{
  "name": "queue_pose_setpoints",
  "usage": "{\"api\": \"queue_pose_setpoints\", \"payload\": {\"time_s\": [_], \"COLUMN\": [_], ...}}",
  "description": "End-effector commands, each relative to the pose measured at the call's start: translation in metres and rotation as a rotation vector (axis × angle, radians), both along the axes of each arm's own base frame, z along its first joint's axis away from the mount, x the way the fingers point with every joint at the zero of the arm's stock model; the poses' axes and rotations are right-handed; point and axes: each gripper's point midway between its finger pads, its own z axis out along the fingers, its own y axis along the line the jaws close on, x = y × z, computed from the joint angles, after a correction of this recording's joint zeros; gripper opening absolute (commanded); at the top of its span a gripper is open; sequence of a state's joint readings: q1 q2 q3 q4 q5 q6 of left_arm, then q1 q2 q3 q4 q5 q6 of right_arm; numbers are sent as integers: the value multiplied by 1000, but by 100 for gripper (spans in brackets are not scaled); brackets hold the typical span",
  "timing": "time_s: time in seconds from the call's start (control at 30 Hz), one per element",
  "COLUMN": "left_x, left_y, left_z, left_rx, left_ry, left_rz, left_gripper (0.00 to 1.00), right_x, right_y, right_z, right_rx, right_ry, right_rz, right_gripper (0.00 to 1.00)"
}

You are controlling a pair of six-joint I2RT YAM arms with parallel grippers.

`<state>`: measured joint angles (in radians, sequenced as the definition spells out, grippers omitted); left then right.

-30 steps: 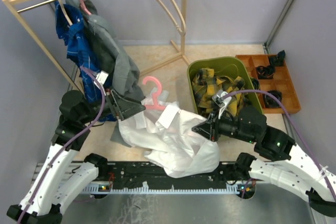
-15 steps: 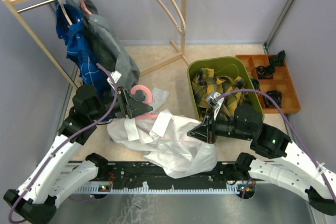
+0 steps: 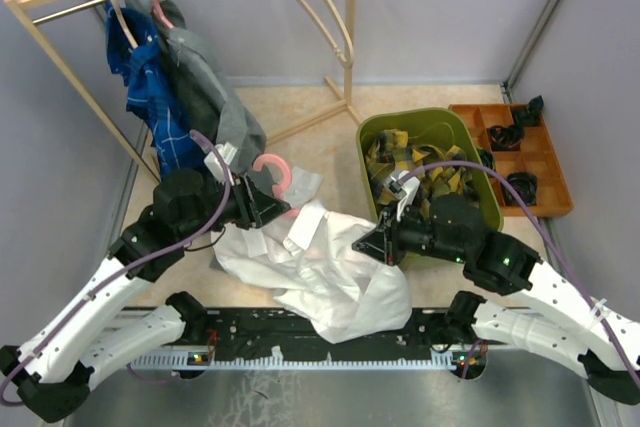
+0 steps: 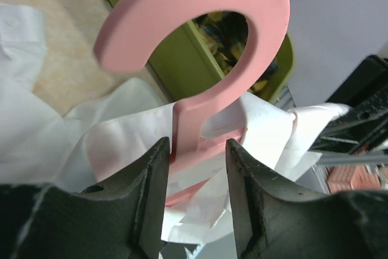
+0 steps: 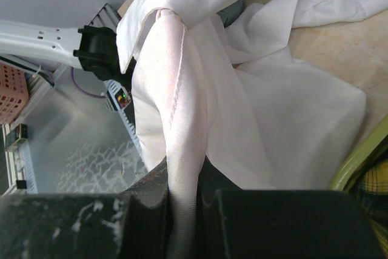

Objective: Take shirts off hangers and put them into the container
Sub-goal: Remove the shirt from the hanger.

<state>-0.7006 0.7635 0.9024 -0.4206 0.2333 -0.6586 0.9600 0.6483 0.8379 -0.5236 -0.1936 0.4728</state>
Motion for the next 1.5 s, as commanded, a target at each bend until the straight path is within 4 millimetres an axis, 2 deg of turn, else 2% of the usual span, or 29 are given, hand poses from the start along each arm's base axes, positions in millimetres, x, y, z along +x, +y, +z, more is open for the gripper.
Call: {"api": "queue_pose_setpoints", "payload": {"time_s": [0.0, 0.3, 0.53, 0.77, 0.87, 0.97, 1.03, 1.1, 1.13, 1.17, 1.23, 1.3, 1.47], "left_x": [6, 12, 15, 18, 17, 15, 14, 12, 12, 11, 10, 10, 10], "left_y": [12, -6, -15, -13, -10, -9, -7, -5, -3, -1, 3, 9, 24], "left_z": [-5, -21, -38, -45, -45, -45, -47, -48, -48, -47, -43, -40, -31], "left_rx": [15, 86, 138, 163, 163, 166, 179, 187, 188, 188, 184, 190, 219], "left_ry": [20, 42, 65, 64, 63, 62, 69, 70, 69, 67, 59, 54, 48], "left_rz": [110, 130, 178, 207, 209, 206, 204, 203, 205, 209, 221, 236, 282], "left_gripper": [46, 48, 44, 44, 40, 29, 16, 5, 2, 0, 0, 0, 0], "right_x": [15, 11, 5, 2, 2, 2, 1, -1, -1, -2, -1, 2, 1], "right_y": [6, 14, 15, 13, 11, 10, 9, 7, 6, 4, -2, -12, -34], "right_z": [42, 40, 42, 36, 35, 37, 40, 44, 47, 49, 50, 51, 40], "right_rx": [112, 109, 115, 92, 85, 92, 100, 103, 105, 100, 83, 52, -59], "right_ry": [-79, -62, -66, -61, -62, -73, -82, -82, -85, -83, -80, -77, -56], "right_rz": [-57, -13, 25, 34, 31, 34, 36, 34, 32, 28, 6, -39, -89], "right_gripper": [0, 0, 0, 0, 1, 4, 9, 18, 26, 38, 56, 66, 68]}}
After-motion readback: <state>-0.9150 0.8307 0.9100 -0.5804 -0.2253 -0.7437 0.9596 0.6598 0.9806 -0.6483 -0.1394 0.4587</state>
